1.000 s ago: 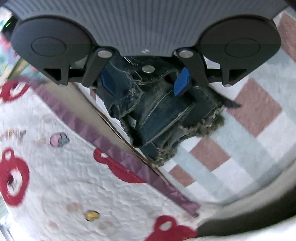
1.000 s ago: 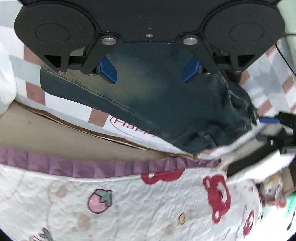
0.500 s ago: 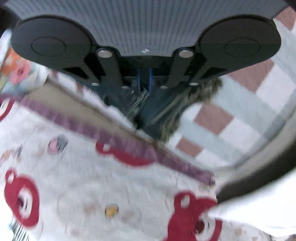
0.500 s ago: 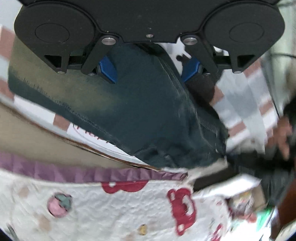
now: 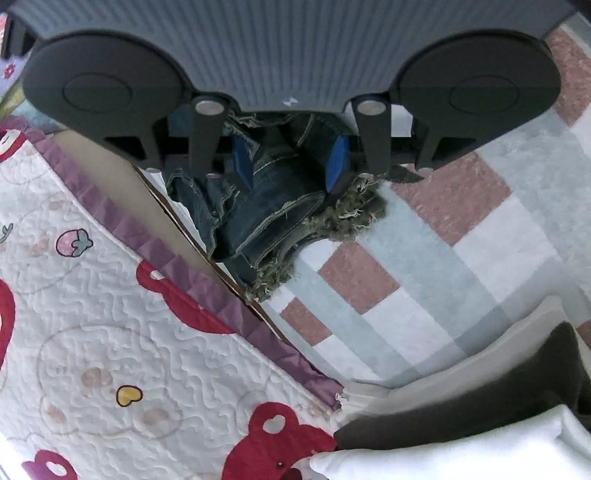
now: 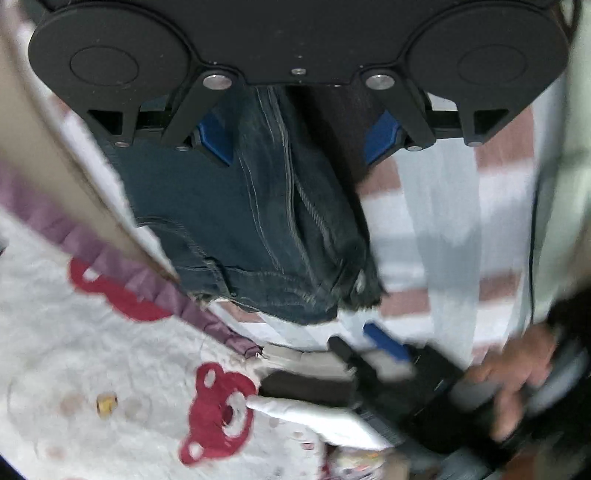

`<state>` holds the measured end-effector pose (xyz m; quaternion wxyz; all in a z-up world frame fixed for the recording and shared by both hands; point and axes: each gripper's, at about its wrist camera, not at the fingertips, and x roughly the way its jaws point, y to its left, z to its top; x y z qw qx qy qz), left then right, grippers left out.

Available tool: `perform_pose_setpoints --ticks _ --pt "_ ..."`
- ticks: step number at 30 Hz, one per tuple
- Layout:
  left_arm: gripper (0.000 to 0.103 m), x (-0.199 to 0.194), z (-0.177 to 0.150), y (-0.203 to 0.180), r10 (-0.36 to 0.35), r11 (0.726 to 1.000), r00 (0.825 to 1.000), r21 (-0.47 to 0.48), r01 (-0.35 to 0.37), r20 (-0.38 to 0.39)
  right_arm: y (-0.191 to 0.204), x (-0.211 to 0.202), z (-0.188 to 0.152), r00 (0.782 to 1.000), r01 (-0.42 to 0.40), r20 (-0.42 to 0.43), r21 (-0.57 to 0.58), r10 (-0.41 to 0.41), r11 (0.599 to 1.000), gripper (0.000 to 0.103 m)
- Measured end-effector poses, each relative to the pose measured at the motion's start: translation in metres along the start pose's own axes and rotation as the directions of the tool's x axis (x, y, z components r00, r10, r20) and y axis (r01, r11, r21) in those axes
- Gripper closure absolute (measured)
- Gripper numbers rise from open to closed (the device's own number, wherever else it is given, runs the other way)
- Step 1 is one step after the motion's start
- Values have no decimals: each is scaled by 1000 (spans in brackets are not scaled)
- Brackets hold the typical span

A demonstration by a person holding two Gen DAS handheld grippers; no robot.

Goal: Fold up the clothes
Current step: 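Grasp the jeans fly by the zipper with the right gripper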

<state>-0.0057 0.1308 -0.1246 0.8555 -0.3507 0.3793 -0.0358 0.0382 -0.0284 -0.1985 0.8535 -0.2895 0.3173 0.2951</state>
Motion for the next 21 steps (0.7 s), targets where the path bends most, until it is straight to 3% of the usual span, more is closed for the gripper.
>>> perform_pose_setpoints --ticks 5,7,10,12,14,17,20,21 --pt "58 4 3 8 -45 997 999 -68 45 -2 -14 32 17 998 -58 -37 -35 56 998 28" --pt "57 3 4 12 -74 993 997 -92 74 0 -23 39 23 995 -89 -46 -12 88 996 44" --pt "56 1 6 15 -115 986 993 -123 116 9 -51 29 26 985 -165 -20 173 171 971 63" --pt "54 0 7 18 -147 978 989 -146 148 15 -80 22 16 970 -233 31 400 241 887 64" --pt "52 0 8 20 -178 969 984 -169 179 17 -103 20 3 952 -291 89 565 293 772 65" --pt "49 6 7 18 -213 963 977 -172 208 -11 -121 27 -14 919 -357 136 688 371 632 65" --pt "47 13 3 13 -218 967 974 -151 208 -58 -127 33 -29 904 -382 187 754 384 535 65" --pt "47 14 2 11 -222 967 972 -144 210 -72 -126 33 -29 910 -373 182 753 373 542 65"
